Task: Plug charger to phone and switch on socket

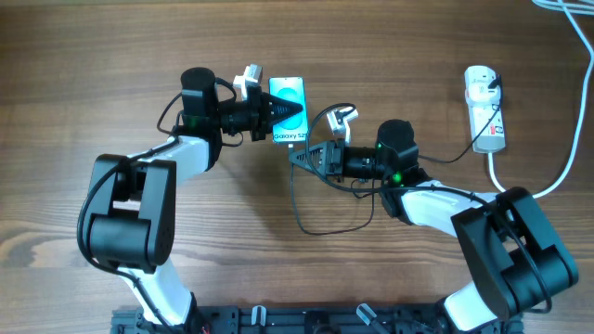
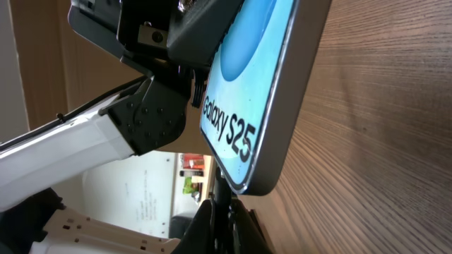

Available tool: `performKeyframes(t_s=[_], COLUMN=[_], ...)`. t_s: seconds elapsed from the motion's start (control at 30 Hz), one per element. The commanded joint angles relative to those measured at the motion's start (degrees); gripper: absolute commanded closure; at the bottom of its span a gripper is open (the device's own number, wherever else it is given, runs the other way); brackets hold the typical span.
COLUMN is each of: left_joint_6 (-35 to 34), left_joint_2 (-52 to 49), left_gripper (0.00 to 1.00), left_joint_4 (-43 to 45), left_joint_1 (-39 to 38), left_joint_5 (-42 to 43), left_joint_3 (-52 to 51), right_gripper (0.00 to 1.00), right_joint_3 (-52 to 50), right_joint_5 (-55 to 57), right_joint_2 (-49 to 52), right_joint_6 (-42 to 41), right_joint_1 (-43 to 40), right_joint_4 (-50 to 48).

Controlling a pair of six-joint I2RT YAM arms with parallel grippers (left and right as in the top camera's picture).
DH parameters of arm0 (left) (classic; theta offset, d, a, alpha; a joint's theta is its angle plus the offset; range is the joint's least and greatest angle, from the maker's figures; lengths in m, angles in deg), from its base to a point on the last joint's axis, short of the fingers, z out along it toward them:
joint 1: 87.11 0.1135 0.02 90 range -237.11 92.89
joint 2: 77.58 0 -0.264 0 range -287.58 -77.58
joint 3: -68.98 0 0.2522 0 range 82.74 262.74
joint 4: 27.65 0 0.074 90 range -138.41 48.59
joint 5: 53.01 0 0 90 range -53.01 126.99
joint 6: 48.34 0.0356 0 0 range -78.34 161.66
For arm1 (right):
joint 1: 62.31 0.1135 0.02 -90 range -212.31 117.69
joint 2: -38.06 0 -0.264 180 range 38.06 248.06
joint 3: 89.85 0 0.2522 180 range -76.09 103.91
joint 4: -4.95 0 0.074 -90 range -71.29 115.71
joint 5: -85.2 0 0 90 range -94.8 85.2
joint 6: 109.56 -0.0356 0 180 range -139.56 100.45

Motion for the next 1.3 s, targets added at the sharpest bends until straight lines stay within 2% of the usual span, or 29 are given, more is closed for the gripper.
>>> performKeyframes(t_s=[0.0, 1.27], left_joint_6=[-0.1, -0.1], left_joint_2=[0.2, 0.2], left_gripper=[0.96, 0.96], left_joint_4=[0.5, 0.5], left_joint_1=[-0.2, -0.2], left_joint_5=[0.3, -0.5], left_joint_3=[0.7, 0.7], right_gripper=[0.96, 0.96], right_joint_3=[-0.2, -0.2], right_joint_5=[-0.2, -2.4], right_joint_2=[-1.1, -1.1], right_joint_6=[-0.7, -1.1], right_joint_1=[-0.2, -1.1], right_joint_4=[-0.4, -1.7])
